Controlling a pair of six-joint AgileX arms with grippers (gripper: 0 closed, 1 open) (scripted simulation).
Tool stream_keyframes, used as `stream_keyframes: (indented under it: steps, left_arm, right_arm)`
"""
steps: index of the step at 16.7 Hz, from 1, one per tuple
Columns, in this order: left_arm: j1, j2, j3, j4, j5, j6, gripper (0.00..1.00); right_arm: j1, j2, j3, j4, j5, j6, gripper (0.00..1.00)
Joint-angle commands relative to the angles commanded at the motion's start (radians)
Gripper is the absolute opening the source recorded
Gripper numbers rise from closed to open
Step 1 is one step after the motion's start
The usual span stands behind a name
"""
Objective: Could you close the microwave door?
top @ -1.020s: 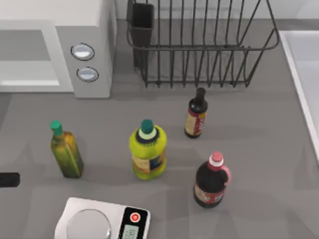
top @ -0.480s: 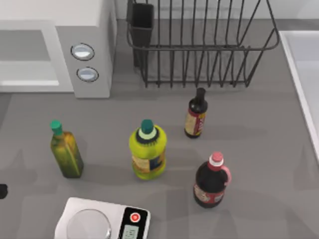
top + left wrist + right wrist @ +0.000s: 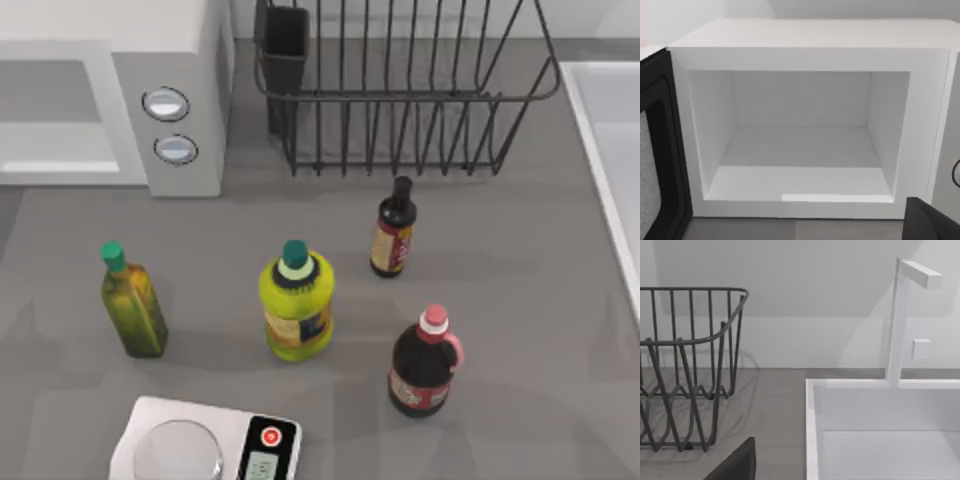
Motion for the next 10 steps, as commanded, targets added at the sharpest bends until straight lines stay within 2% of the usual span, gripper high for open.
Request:
stream_keyframes:
  steps: [4, 10]
  left_arm:
    - [0.155, 0.053, 0.024, 0.029, 0.154, 0.001, 0.0]
    - [0.173, 0.06, 0.025, 0.033, 0.173, 0.003, 0.0]
  right_arm:
    - [0.0, 0.0, 0.0, 0.0, 0.0, 0.0, 1.0]
    - [0.0, 0.0, 0.0, 0.0, 0.0, 0.0, 1.0]
